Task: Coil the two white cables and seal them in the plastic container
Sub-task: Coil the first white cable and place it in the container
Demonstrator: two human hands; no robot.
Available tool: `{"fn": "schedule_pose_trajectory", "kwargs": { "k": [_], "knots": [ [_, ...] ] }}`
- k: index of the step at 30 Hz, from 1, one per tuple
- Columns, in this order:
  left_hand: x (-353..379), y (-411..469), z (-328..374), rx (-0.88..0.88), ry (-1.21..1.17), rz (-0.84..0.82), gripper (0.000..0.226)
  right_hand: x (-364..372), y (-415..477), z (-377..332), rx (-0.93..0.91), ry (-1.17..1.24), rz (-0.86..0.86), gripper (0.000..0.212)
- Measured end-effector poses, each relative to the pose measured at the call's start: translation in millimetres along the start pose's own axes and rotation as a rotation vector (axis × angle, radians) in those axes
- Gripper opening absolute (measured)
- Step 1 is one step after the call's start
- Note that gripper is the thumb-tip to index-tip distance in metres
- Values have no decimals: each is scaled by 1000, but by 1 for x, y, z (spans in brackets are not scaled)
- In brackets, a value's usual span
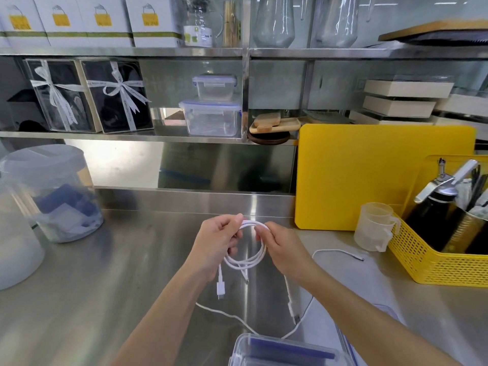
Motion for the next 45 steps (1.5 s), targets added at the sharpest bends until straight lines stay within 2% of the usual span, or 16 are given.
{"fn": "schedule_pose_trajectory", "kwargs": {
  "k": [3, 7, 12, 14, 16, 19, 21, 24, 30, 32, 34, 36, 39, 41, 43, 45],
  "knots": [
    [4, -3, -1, 48, 11, -36, 22, -3, -1, 2, 15, -63, 26, 30],
    [4, 1, -5, 109, 110, 94, 23, -5, -3, -2, 30, -53, -39, 26],
    [-13, 7, -11, 154, 186, 229, 23, -26, -10, 2, 123, 23, -295, 23],
    [-12, 8, -11, 180, 241, 234, 21, -34, -14, 0, 141, 196, -414, 17],
    [-10, 9, -9, 209, 297, 230, 24, -41, -16, -7, 78, 474, -464, 8],
    [-9, 14, -6, 226, 305, 202, 30, -47, -12, -19, 8, 842, -366, 14],
    [-5, 14, -4, 234, 306, 163, 31, -48, -8, -26, -33, 909, -236, 14],
    [1, 16, -4, 210, 229, 143, 28, -42, -5, -33, -107, 680, -53, 15],
    [6, 11, -3, 84, -52, 164, 27, -11, -4, -30, -247, -103, 125, 8],
    [7, 9, -1, 48, -197, 158, 27, -8, -5, -27, -198, -64, 208, 12],
    [9, 6, 2, 26, -279, 136, 28, -5, -6, -21, -98, 173, 208, 27],
    [12, 4, 3, 9, -303, 110, 29, -4, -6, -17, -1, 421, 86, 44],
    [16, 4, 3, -12, -320, 83, 29, -5, -5, -13, -13, 668, -121, 41],
    [16, 4, 3, -21, -348, 79, 30, -6, -6, -12, -22, 643, -139, 26],
    [15, 4, 5, -23, -317, 80, 31, -4, -7, -11, -26, 508, -92, 4],
    [11, 4, 7, -19, -277, 95, 31, -4, -6, -10, -66, 390, -94, 14]
  ]
}}
Point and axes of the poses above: each hand's wrist, its own y-axis towards the middle knuckle, its own x-axis out of the palm, z = x × y, the point moved 1 cm from there along y, towards the middle knuckle, and after that the axes turned 9 degrees about -z, right-handed, at the moved point
